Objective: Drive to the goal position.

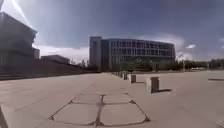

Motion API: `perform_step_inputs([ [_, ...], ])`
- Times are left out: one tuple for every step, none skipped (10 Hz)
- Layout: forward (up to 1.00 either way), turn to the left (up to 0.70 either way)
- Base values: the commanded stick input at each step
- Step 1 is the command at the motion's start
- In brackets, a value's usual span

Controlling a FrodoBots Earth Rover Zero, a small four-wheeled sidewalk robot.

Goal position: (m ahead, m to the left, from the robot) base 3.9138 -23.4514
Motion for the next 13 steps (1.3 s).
perform_step_inputs([
  [0.70, -0.35],
  [0.70, -0.35],
  [0.70, -0.35],
  [0.68, -0.36],
  [0.18, -0.61],
  [0.00, -0.70],
  [0.00, -0.70],
  [0.00, -0.70],
  [0.00, -0.70],
  [0.00, -0.70],
  [0.00, -0.70],
  [0.00, -0.70],
  [0.00, -0.70],
])
